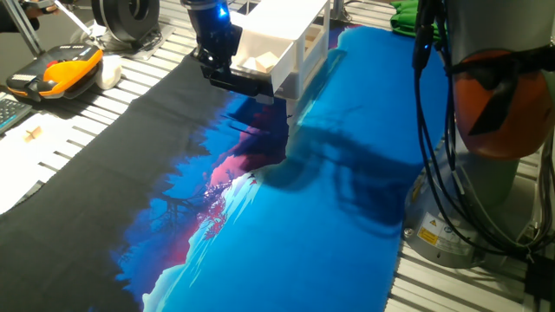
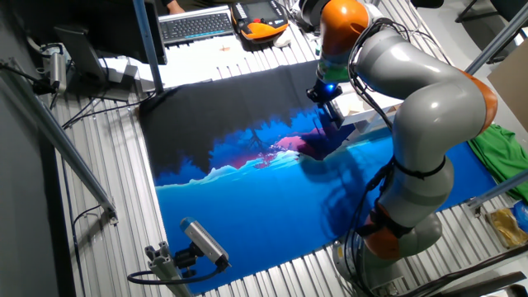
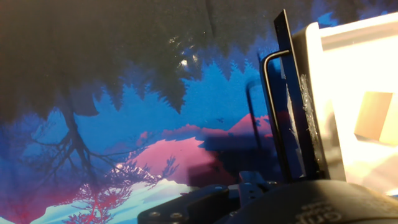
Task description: Grasp the handle and close the drawer
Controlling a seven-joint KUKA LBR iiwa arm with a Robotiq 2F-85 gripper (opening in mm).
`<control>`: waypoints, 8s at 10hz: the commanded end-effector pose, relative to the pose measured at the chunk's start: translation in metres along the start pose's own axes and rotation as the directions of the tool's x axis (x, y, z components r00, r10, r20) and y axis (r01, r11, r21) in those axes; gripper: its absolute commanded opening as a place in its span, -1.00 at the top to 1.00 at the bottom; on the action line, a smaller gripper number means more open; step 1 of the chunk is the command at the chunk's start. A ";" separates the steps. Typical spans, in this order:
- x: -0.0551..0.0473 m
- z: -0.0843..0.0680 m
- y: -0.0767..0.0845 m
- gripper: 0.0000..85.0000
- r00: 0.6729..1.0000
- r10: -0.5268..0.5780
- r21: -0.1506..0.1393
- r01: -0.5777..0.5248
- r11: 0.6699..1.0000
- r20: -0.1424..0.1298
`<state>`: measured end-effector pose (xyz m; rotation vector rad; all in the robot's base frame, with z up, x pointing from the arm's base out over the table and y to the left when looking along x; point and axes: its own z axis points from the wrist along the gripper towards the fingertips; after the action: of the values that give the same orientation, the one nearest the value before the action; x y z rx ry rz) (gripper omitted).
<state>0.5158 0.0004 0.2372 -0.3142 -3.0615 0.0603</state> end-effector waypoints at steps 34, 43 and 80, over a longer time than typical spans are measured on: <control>-0.021 0.015 -0.018 0.60 1.000 0.002 0.000 -0.002 1.000 0.005; -0.025 0.014 -0.021 0.60 0.997 -0.081 0.034 0.081 0.996 0.000; -0.040 0.045 -0.030 0.20 0.972 -0.223 0.071 0.218 0.973 0.074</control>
<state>0.5460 -0.0383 0.1916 0.0328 -3.1446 0.1619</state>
